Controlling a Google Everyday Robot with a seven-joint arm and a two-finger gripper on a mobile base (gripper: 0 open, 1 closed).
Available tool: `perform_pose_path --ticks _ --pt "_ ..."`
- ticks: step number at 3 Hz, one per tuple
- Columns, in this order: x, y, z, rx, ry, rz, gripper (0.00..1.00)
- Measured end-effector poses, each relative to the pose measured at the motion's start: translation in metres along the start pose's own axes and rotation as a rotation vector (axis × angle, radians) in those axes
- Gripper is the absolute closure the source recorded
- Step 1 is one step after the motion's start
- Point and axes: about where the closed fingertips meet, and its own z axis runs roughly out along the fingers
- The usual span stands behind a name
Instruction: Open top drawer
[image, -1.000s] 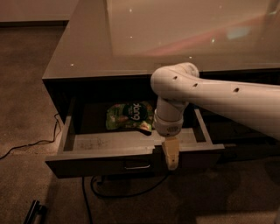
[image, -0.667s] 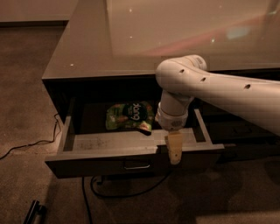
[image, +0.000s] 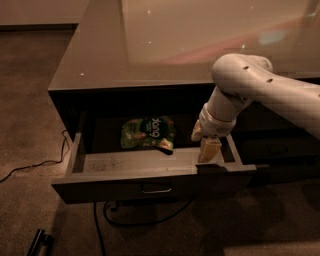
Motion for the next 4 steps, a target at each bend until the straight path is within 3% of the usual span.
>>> perform_pose_path --ticks 1,2,3,4 --pt "0.014 -0.01 -0.006 0.032 -0.067 0.023 0.65" --pt "0.022 -0.021 0.004 0.03 -0.159 0.029 0.88" --pt "0.016 -0.027 0.029 -0.007 -0.198 0.043 1.0" --pt "0.009 -0.029 0.049 -0.041 -0.225 0.052 1.0"
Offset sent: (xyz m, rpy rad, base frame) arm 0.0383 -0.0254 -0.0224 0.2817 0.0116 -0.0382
